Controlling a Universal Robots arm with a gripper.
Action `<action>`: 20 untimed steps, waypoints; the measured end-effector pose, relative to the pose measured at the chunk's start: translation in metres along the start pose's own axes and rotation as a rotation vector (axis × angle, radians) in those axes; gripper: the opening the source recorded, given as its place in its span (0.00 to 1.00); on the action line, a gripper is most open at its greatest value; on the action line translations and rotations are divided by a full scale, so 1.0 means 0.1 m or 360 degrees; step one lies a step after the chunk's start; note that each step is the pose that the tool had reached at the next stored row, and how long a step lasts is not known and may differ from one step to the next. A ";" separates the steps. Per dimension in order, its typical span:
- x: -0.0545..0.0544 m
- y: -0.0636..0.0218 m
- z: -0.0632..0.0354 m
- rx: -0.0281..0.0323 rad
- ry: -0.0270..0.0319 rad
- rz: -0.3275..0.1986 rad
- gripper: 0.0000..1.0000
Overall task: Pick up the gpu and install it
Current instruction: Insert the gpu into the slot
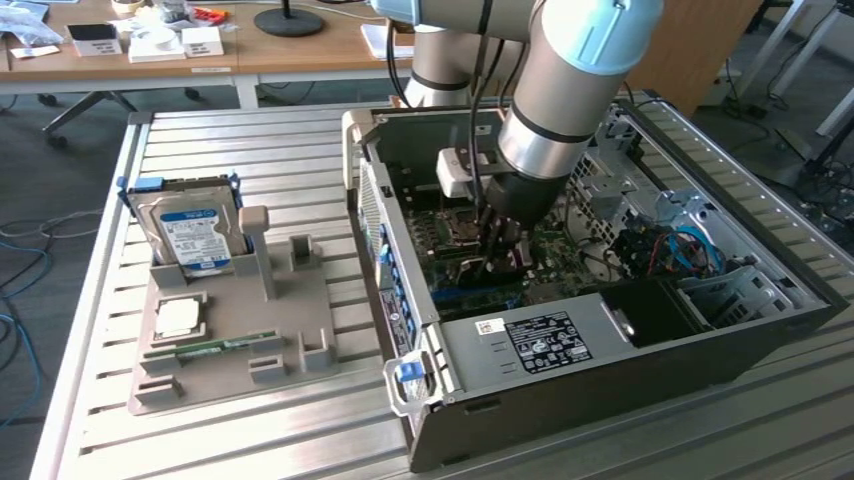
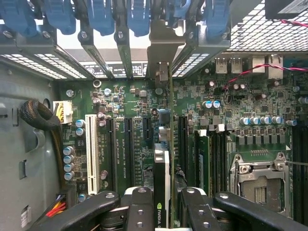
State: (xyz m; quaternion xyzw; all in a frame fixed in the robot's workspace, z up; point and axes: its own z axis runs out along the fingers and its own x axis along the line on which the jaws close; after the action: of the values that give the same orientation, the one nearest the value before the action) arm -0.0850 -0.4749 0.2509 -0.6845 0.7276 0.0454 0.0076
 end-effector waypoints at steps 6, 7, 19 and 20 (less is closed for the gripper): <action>0.00 0.001 0.018 0.00011 -0.00004 0.0000 0.27; 0.00 0.001 0.019 0.00012 -0.00006 0.0000 0.27; 0.00 0.002 0.005 0.00019 -0.00022 0.0000 0.27; 0.00 0.002 -0.001 0.00015 -0.00015 0.0000 0.27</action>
State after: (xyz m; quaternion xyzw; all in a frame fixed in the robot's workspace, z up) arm -0.0852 -0.4749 0.2510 -0.6845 0.7276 0.0453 0.0083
